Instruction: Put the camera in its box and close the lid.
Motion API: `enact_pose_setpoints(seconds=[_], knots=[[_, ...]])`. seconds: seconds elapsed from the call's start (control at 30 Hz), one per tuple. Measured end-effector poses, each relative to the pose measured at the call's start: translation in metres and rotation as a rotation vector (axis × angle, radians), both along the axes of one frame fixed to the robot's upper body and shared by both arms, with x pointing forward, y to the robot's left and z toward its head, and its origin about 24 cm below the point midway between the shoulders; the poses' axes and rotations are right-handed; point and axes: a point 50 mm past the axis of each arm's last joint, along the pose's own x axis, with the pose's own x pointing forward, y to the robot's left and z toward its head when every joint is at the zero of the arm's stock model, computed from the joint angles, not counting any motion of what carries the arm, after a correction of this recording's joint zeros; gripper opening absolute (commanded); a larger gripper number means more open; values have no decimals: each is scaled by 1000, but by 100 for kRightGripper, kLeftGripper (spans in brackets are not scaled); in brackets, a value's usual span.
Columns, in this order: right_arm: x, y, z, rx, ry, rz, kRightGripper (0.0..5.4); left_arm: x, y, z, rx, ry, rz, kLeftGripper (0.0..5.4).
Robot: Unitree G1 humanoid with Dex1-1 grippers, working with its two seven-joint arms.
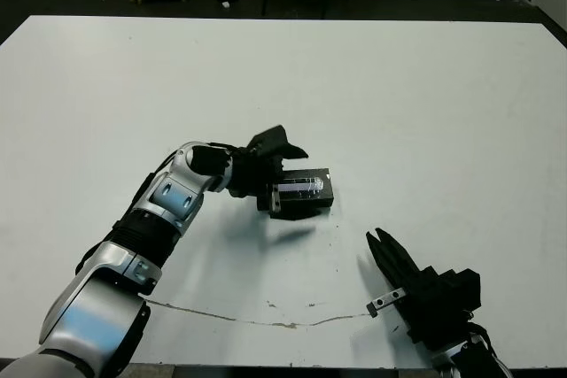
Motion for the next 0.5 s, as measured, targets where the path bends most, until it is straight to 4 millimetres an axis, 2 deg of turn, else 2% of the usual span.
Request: enact_pose_setpoints(seconds=[0.3, 0.5], knots=[[0, 0, -2, -5, 16, 1, 0, 4, 4, -3, -163, 71, 66, 538], [0, 0, -3, -16, 19, 2, 0, 0, 7, -11, -266, 197, 77, 538]])
